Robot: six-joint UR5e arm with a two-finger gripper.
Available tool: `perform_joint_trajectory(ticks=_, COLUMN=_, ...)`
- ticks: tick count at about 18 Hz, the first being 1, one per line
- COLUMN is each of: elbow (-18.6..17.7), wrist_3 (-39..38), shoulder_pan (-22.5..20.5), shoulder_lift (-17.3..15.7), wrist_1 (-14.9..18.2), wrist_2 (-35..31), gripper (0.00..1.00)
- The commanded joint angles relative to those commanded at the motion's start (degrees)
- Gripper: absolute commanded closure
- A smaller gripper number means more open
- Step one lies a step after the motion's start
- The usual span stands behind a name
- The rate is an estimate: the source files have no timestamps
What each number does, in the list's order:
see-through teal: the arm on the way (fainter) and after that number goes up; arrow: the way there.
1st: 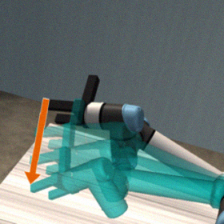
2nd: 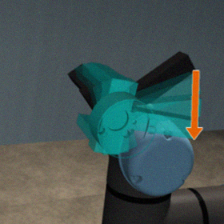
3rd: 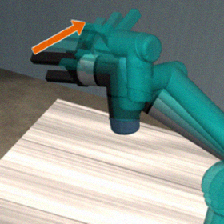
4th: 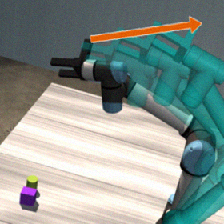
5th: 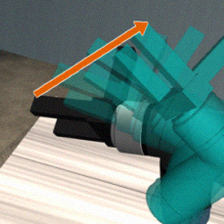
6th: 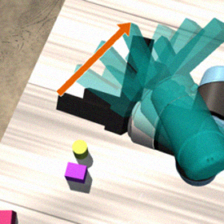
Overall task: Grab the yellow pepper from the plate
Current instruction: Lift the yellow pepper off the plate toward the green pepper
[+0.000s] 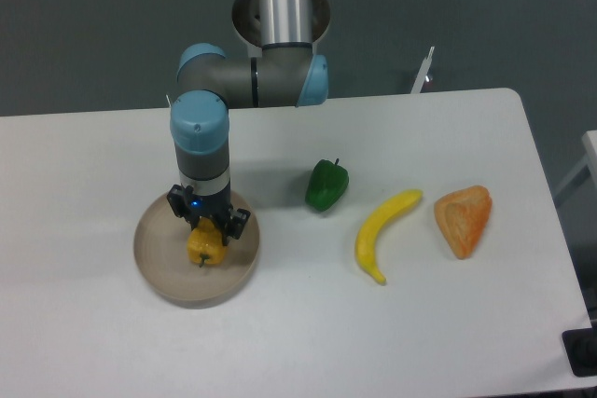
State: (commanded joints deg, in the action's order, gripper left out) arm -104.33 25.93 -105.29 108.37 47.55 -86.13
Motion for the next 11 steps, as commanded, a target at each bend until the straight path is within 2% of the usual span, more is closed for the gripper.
perform_joint_trajectory(ticks=4, elbow=0.88, wrist_3=3.33, shoulder_pan=-1.23, shoulder_lift=-2.55, wrist_1=1.84, wrist_2=-0.79, gripper=0.63)
perform_joint_trajectory(ticks=5, elbow=1.05, wrist_3=4.64, shoulder_pan=-2.28, shoulder_lift=-4.21, wrist_1=3.07, wrist_2=-0.79, gripper=0.63)
perform_joint_trajectory(ticks=8, elbow=1.67, wrist_3=11.84, shoulder_pan=-7.81, shoulder_lift=-8.69, wrist_1=7.11, wrist_2=-0.71, gripper=0.63)
perform_joint_trajectory(ticks=11, elbow=2.46, wrist_3=19.75, shoulder_pan=-14.31, shoulder_lift=-10.9, wrist_1=11.68, wrist_2=-0.53, gripper=0.63)
